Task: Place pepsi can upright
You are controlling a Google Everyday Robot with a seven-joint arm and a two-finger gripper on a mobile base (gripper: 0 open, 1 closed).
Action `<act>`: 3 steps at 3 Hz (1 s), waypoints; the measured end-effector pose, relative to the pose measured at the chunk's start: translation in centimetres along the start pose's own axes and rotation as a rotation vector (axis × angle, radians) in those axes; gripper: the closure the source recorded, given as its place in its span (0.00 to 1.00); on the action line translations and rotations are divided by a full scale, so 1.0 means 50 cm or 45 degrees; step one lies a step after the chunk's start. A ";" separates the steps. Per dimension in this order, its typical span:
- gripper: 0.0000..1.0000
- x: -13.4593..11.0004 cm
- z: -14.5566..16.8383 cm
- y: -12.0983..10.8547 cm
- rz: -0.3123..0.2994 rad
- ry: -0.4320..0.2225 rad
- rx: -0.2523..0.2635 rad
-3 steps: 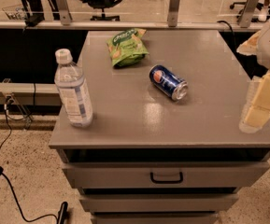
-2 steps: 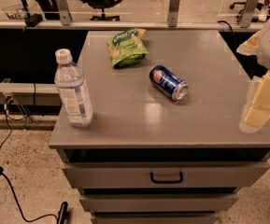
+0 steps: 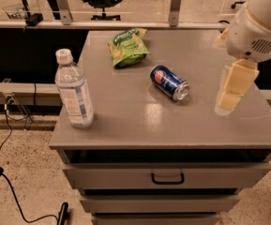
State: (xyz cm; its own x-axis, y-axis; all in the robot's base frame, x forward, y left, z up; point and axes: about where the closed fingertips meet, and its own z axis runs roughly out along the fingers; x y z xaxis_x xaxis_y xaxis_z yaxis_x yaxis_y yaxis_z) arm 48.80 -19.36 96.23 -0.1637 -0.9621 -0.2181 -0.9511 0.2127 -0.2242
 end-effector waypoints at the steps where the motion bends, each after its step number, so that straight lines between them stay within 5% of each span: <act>1: 0.00 -0.042 0.064 -0.084 0.029 -0.031 -0.047; 3: 0.00 -0.106 0.162 -0.196 0.280 -0.086 -0.121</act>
Offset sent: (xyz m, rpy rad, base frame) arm 0.1467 0.0423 -0.0503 0.1365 0.1490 -0.1626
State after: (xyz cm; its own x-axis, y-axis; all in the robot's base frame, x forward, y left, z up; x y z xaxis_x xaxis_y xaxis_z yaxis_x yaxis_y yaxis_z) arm 61.09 -14.94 91.89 -0.3544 -0.8802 -0.3156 -0.9154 0.3954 -0.0749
